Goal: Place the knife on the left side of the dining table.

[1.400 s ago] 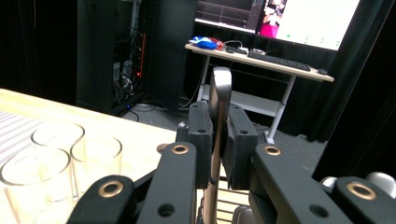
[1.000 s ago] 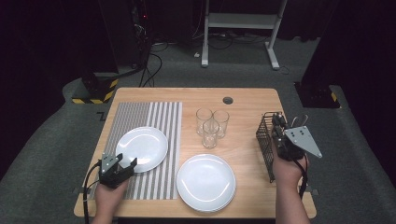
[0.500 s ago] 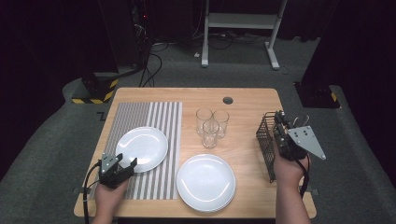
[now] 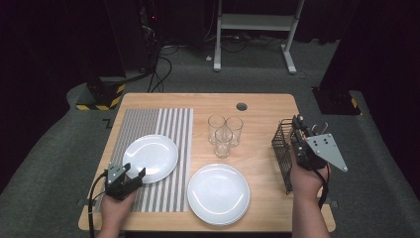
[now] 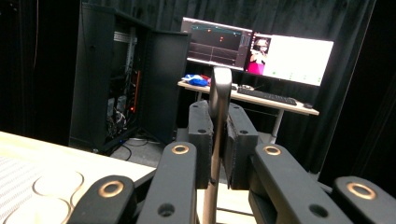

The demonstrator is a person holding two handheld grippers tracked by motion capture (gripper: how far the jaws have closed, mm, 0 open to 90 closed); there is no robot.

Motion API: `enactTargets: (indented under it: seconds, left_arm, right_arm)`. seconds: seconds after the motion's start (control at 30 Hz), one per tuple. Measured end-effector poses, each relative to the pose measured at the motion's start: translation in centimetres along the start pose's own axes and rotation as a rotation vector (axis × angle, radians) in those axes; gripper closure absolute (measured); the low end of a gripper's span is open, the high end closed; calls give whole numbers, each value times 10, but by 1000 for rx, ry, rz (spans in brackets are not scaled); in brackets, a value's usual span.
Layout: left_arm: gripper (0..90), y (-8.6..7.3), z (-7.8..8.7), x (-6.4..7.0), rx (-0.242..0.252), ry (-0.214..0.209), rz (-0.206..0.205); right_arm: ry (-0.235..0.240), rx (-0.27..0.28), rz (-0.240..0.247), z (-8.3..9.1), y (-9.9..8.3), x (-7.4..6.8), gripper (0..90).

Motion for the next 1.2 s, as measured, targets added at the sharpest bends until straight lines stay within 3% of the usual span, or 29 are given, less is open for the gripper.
enactTargets:
  seconds: [0.4, 0.83, 1.2]
  left_arm:
    - [336, 0, 0, 0, -4, 0, -1]
    - [336, 0, -1, 0, -5, 1, -2]
    - [336, 0, 0, 0, -5, -2, -2]
  right_arm:
    - [-23, 48, 10, 7, 13, 2, 833]
    - [-14, 87, 11, 15, 26, 1, 833]
    - [10, 89, 1, 12, 25, -7, 833]
Point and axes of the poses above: each handheld gripper's, and its own axes: z roughly backward along the jaws, y roughly out of its top, x roughly to its right, the point moved 2 cm from there along -z, roughly forward along the jaws, and after that the axes turned 3 degrees about z, right-handed, at the moved point
